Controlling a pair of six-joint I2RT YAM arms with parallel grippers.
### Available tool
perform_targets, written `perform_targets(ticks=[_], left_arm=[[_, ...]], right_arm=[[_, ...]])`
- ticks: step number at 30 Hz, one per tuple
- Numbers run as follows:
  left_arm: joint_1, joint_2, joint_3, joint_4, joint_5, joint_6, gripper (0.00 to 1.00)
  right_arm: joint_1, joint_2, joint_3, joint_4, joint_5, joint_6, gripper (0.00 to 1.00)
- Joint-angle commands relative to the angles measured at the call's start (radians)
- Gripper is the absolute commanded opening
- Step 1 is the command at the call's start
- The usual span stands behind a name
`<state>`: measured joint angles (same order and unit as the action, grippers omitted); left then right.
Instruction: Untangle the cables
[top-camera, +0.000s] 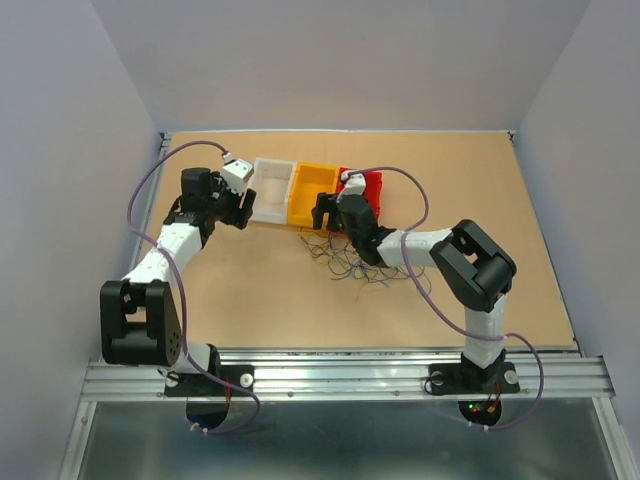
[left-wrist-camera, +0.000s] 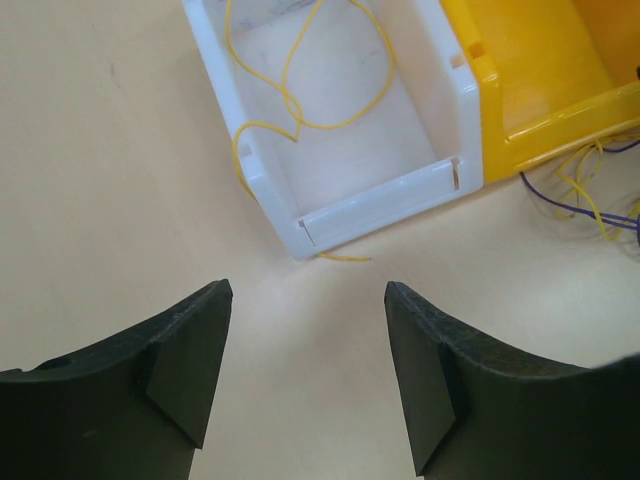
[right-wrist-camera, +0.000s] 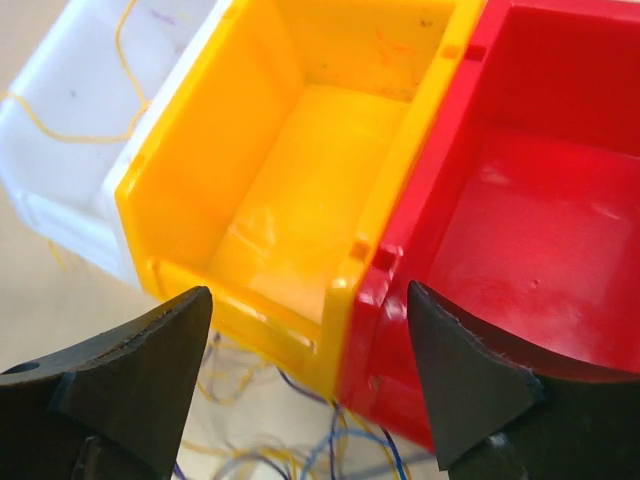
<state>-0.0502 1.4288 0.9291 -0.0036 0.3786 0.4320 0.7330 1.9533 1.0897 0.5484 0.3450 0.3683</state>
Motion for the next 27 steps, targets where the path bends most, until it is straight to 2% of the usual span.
perform_targets(ticks=[1,3,7,8,10,14,19,21,24,27], left_arm=[[-0.060,-0.094,-0.038,0.042,-0.026,-0.003,0.74],[-0.106,-0.120,-0.053,0.047,-0.041,0.010,0.74],[-0.255,-0.166,-0.067,0.051,-0.069,0.037,0.74],[-0.289,-0.166,-0.067,0.051,-0.075,0.042,0.74],[-0.397,-0.160,-0.067,0.059,-0.107,0.044,0.74],[-0.551,-0.104,-0.030,0.099,-0.193,0.011,0.74],[-0.580,0.036,0.083,0.096,-0.173,-0.078,0.73],[-0.582,0.064,0.112,0.108,-0.184,-0.116,0.72],[-0.580,0.033,0.074,0.163,-0.228,-0.124,0.72],[-0.577,-0.011,0.007,0.218,-0.268,-0.119,0.72]], right_arm=[[0.006,-0.163,-0.099,0.056,-0.037,-0.028,0.87],[0.005,-0.221,-0.131,0.000,-0.015,-0.043,0.89],[0.005,-0.335,-0.140,-0.247,0.023,-0.055,0.89],[0.005,-0.352,-0.137,-0.372,0.034,-0.054,0.89],[0.005,-0.411,-0.152,-0.508,0.060,-0.028,0.88],[0.005,-0.548,-0.272,-0.573,0.023,-0.025,0.85],[0.005,-0.645,-0.343,-0.610,-0.029,-0.031,0.74],[0.005,-0.639,-0.358,-0.636,-0.060,-0.045,0.75],[0.005,-0.584,-0.350,-0.637,-0.083,-0.066,0.76],[0.005,-0.503,-0.301,-0.636,-0.174,-0.117,0.73]])
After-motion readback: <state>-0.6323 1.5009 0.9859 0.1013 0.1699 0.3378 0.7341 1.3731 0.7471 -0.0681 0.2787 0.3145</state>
